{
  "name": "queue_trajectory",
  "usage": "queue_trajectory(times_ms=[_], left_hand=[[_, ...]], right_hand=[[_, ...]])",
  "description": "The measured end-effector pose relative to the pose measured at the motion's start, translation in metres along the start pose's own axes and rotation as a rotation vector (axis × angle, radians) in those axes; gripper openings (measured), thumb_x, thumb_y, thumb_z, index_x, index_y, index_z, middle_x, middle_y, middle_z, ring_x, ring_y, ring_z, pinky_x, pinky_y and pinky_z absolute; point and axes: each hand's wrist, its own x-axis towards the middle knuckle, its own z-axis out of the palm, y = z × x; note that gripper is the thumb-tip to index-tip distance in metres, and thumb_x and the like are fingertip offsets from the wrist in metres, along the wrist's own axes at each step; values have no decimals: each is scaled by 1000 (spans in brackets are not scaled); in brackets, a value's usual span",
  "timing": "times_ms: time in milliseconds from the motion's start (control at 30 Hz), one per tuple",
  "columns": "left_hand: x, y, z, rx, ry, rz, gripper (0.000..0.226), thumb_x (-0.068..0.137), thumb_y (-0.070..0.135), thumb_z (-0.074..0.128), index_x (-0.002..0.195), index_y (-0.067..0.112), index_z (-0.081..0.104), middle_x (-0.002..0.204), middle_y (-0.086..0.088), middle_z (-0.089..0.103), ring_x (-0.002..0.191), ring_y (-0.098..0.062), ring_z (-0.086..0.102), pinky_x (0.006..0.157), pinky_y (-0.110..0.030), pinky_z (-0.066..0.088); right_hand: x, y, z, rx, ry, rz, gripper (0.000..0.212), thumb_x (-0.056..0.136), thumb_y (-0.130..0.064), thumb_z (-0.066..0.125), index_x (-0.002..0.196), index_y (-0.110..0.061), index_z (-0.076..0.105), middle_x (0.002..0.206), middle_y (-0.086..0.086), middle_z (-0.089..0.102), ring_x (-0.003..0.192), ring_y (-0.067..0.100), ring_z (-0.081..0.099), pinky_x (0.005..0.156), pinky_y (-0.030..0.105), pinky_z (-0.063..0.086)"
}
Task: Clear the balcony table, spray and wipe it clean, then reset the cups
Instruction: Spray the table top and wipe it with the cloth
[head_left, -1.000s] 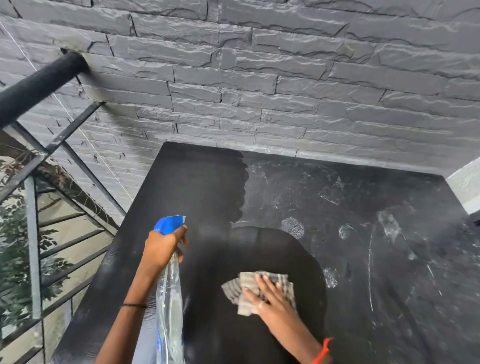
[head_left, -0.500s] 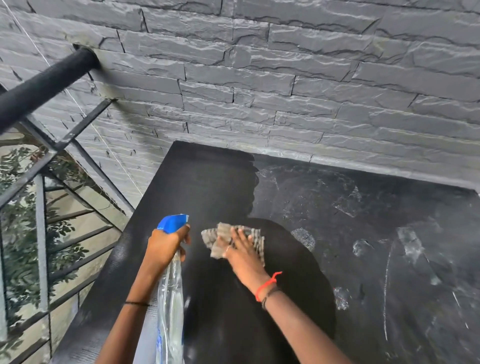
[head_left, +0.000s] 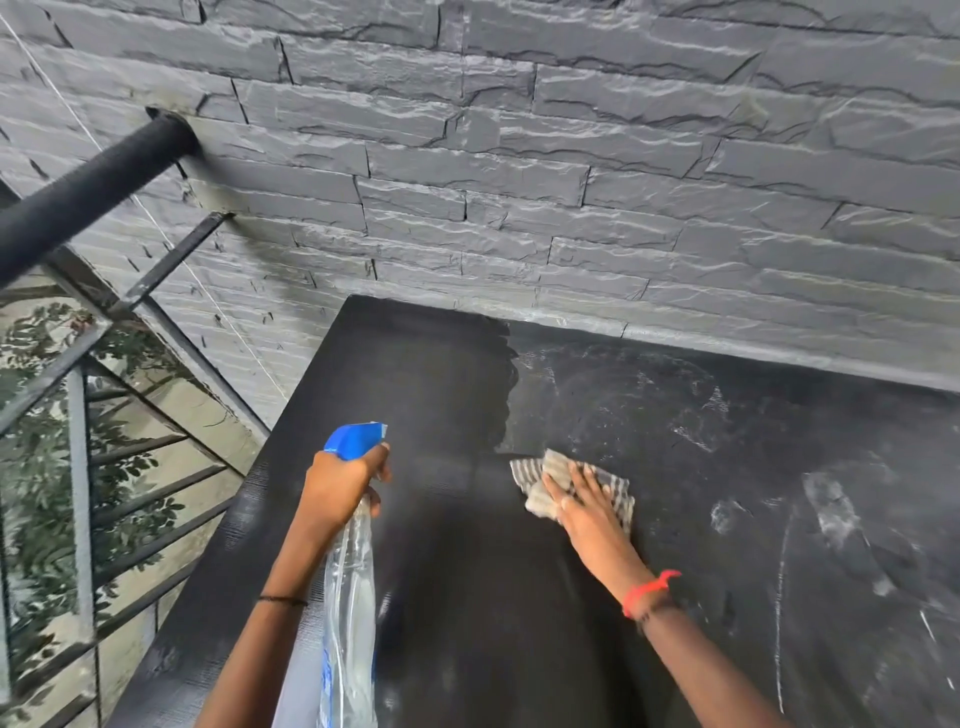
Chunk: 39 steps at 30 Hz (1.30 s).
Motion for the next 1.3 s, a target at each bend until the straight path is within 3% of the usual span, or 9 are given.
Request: queue_trajectory(times_ms=[133,367,433,567,700,767,833,1167,1300], left_hand=[[2,1,8,30,-1,-17,22,65,34,60,62,12,60,67,-14,62,37,-27,50,56,-34,44],[15,12,44,96,-21,-51,23,60,34,60,58,10,60,60,-20,62,40,-27,54,55,-33,45],[18,19,58,114,-53,-73,24,64,33,61,56,10,59,52,-17,59,38,-26,54,52,-28,44],[23,33,87,165,-106,-102,24,80,22,60,61,8,62,39,-10,53,35,-19,51,44,-19,43],[24,45,114,185,-130,-79,21,81,19,59,65,5,63,40,-8,53,33,-17,51,40,-14,42],[22,51,126,186,-142,-63,20,82,17,58,67,4,62,41,-4,52,31,-13,51,40,-13,42],[22,55,135,176,-143,-45,21,85,15,57,69,1,60,45,-3,52,30,-8,49,38,-11,40],[10,67,186,225,-274,28,25,84,20,58,63,6,56,40,2,53,34,-12,50,46,-17,43],[15,81,210,253,-315,68,25,75,31,59,69,7,58,55,-5,59,42,-18,56,54,-26,47]], right_hand=[[54,-56,-18,80,-71,-29,58,96,-10,35,149,-30,21,157,17,6,145,35,4,117,44,2],[5,-99,25,52,-80,-346,48,80,-32,36,121,-38,62,139,9,50,125,26,52,105,42,38],[-26,-82,42,-36,-104,-396,45,77,-40,42,117,-41,62,136,4,54,122,21,55,112,41,27],[-58,-17,49,-12,69,-264,59,65,-37,63,122,-45,51,136,-1,53,127,17,48,112,43,14],[-51,52,37,129,131,-113,76,82,-26,48,146,-45,12,160,-3,0,146,14,-3,110,35,12],[-45,62,34,144,136,-50,52,100,-31,23,147,-43,3,158,-6,-12,146,12,-8,110,31,9],[-41,58,32,187,76,-32,47,100,-42,1,147,-44,5,158,-7,-13,146,11,-8,111,31,8],[-39,56,32,169,100,-9,47,100,-45,0,147,-44,3,159,-4,0,146,12,-7,113,30,4],[-39,57,36,147,107,-7,51,100,-45,0,138,-40,33,159,-6,-10,146,13,-7,113,31,4]])
